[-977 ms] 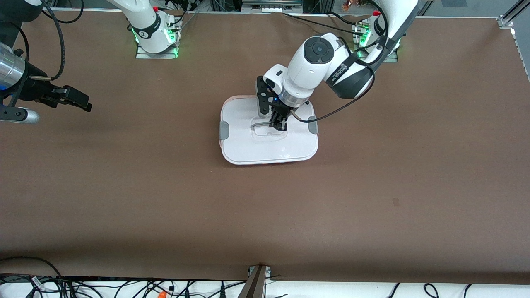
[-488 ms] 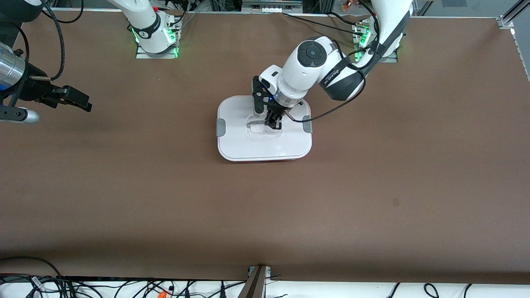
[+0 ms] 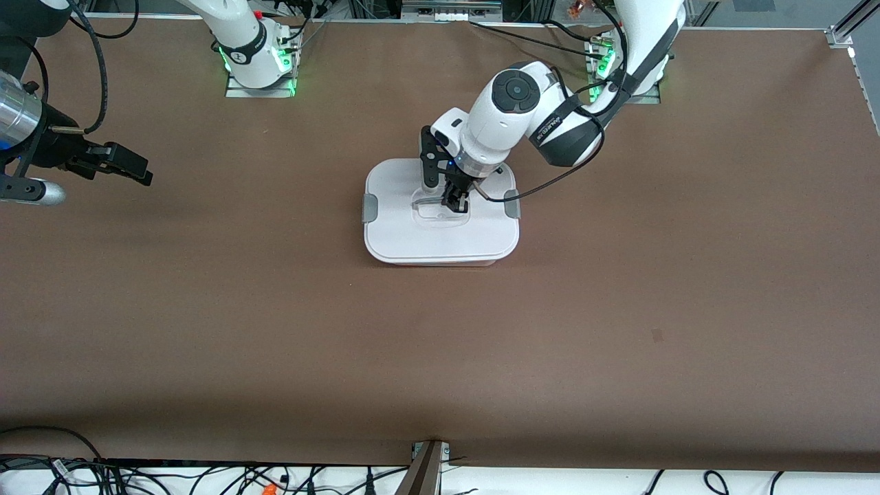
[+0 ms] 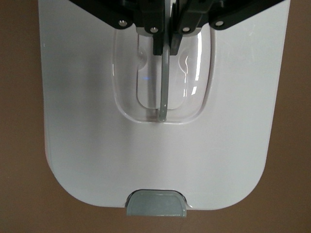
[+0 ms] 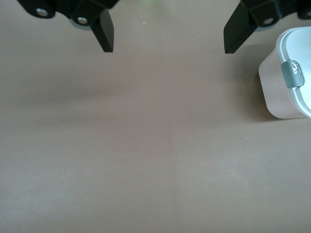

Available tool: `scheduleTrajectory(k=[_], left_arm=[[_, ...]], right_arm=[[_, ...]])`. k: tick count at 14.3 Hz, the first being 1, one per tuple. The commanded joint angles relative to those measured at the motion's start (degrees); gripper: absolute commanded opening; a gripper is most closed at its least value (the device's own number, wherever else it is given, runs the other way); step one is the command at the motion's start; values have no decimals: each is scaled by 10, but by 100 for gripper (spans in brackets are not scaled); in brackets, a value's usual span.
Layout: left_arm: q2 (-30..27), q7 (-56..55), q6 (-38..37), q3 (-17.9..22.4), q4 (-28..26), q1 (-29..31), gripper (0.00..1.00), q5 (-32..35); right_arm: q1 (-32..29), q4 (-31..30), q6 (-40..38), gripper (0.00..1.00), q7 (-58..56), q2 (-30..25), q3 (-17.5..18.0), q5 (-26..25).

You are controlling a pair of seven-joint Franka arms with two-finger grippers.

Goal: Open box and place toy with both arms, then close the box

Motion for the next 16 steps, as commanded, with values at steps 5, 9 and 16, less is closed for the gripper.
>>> scheduleTrajectory(k=[5, 9, 16], left_arm=[[-15, 0, 1, -3, -25, 3, 0, 0], [-12, 0, -1, -3, -25, 2, 0, 0], [-4, 0, 3, -2, -23, -3, 0, 5]], right_arm=[[-1, 6, -7, 100, 8, 1, -1, 7], [-1, 7, -7, 100, 8, 1, -1, 7], [-1, 6, -7, 100, 8, 1, -1, 7]])
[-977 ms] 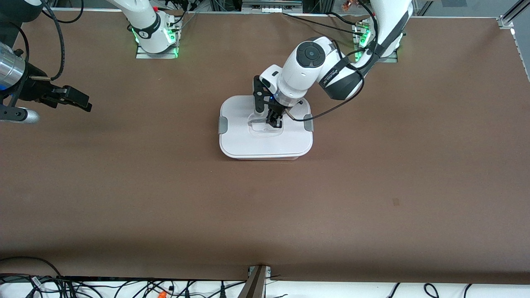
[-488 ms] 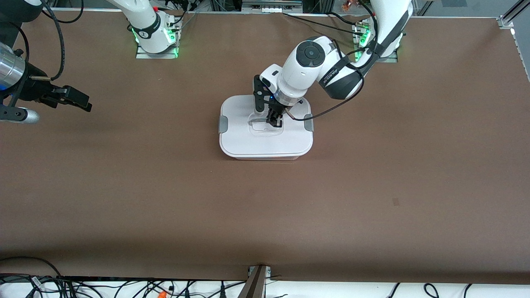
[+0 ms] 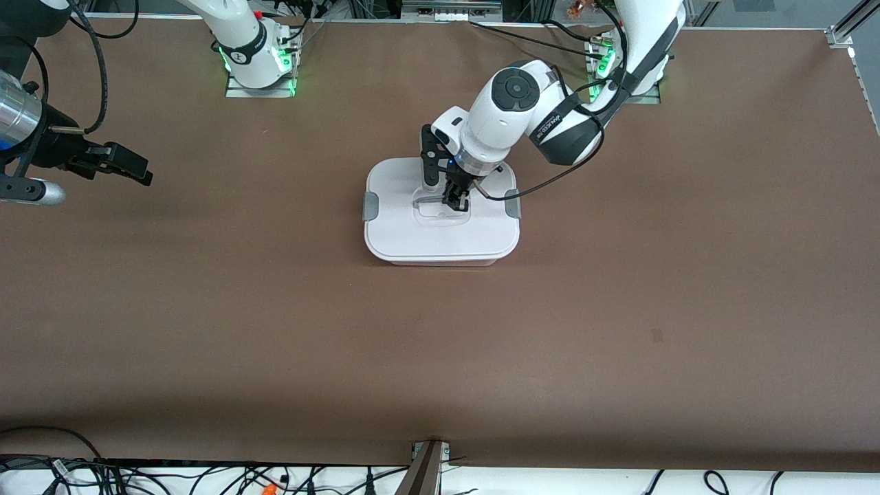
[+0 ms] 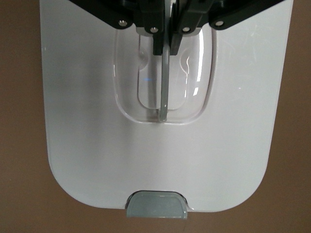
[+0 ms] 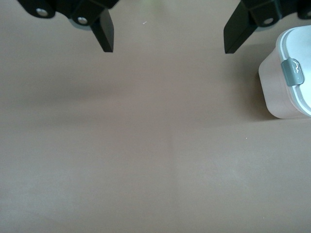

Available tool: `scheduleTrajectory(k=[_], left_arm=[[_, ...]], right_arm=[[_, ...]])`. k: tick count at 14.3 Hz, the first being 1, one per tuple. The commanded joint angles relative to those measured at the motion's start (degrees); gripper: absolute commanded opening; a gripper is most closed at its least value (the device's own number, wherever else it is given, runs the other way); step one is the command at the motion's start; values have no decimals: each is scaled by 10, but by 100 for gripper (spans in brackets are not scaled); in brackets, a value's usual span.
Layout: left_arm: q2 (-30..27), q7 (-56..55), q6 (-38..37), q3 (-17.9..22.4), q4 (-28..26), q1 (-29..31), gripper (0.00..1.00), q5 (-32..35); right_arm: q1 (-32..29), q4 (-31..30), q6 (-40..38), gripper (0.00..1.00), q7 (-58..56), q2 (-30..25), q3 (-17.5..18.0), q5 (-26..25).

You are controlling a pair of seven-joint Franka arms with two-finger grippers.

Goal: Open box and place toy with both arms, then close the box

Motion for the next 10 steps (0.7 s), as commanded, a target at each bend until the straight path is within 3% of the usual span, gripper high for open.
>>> scheduleTrajectory(k=[1, 10], left_arm=[[-1, -1, 2, -2, -18, -3, 0, 18], [-2, -16, -3, -4, -10, -7, 0, 17]], right_arm=[[-1, 6, -7, 100, 8, 1, -1, 7], [-1, 7, -6, 100, 8, 1, -1, 9]])
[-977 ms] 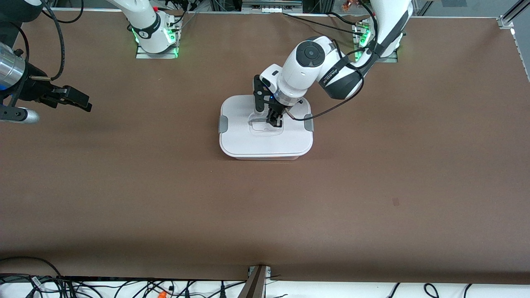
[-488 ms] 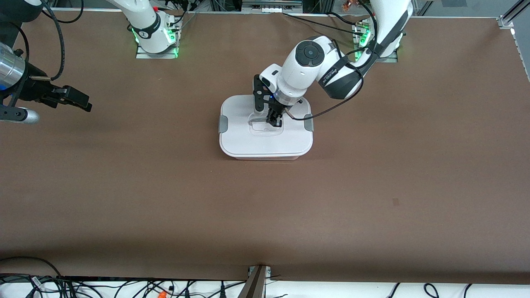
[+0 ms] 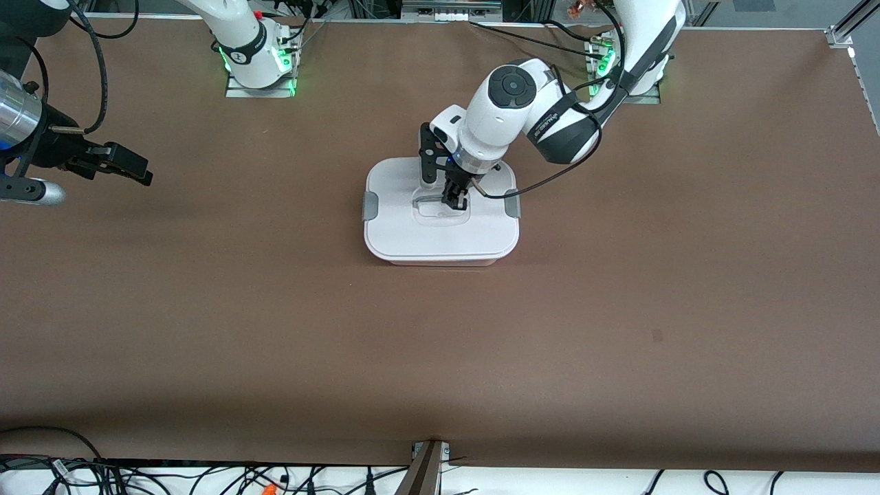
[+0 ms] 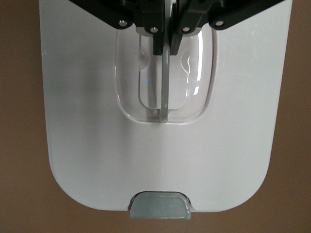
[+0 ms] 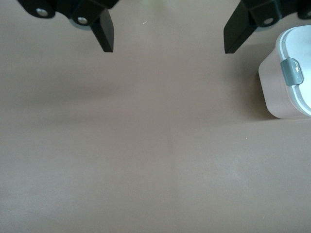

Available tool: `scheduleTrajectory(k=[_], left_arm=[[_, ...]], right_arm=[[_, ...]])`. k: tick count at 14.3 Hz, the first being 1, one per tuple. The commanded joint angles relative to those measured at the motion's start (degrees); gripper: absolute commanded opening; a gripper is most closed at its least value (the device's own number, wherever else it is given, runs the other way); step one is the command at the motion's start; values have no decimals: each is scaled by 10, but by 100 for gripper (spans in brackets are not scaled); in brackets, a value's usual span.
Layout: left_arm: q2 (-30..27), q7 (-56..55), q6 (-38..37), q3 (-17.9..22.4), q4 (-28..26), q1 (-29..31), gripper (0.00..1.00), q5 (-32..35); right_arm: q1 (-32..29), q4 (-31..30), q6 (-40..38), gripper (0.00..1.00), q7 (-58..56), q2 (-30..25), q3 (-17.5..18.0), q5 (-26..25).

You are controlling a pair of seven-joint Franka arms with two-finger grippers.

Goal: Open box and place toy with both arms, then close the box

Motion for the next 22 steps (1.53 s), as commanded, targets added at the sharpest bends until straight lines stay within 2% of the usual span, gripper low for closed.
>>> scheduleTrajectory(k=[1, 22], left_arm=[[-1, -17, -3, -5, -8, -5, 0, 4], [3, 26, -12, 1, 5, -4, 0, 24]], right_arm=[[-1, 7, -6, 100, 8, 1, -1, 9], [-1, 7, -7, 100, 8, 1, -1, 9]])
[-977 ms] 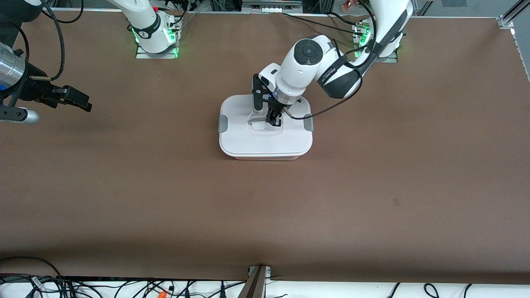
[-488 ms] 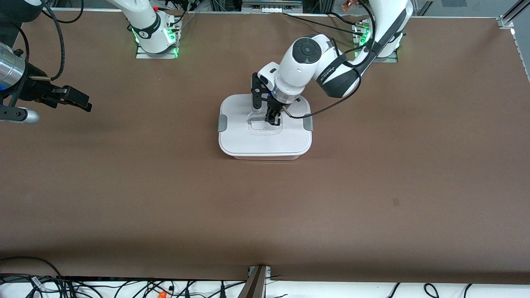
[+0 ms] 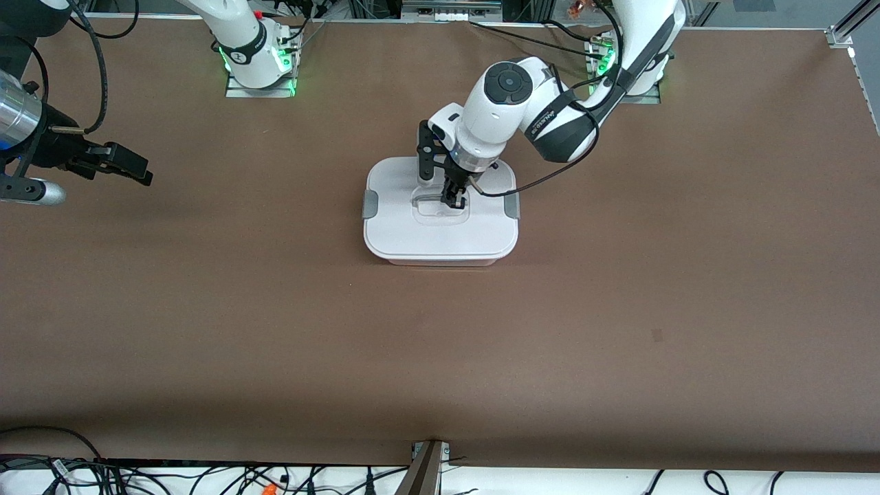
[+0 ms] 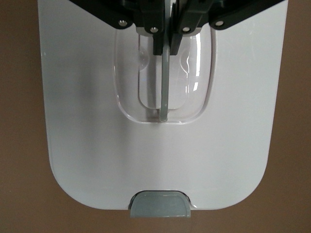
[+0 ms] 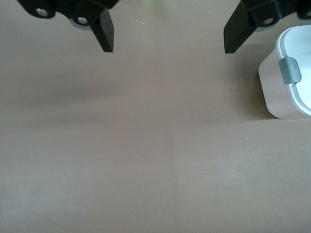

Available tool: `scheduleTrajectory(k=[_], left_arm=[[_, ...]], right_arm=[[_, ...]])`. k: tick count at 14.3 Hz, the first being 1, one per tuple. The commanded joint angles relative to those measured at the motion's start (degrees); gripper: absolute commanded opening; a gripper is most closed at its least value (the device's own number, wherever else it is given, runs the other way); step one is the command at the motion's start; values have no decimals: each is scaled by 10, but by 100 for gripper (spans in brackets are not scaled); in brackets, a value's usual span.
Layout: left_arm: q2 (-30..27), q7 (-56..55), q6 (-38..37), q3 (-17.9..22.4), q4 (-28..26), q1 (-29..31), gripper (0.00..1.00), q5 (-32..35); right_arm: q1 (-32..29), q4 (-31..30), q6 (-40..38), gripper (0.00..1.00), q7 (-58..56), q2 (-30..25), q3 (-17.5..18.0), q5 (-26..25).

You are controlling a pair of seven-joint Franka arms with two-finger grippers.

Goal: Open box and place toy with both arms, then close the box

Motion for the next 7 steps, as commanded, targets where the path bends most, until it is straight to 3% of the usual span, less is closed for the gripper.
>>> scheduleTrajectory(k=[1, 7], left_arm=[[3, 15, -10, 1, 3, -1, 0, 11], [9, 14, -10, 0, 6, 0, 0, 15]], right_arm=[[-1, 7, -7, 100, 8, 0, -1, 9], [-1, 7, -8, 100, 8, 0, -1, 9]])
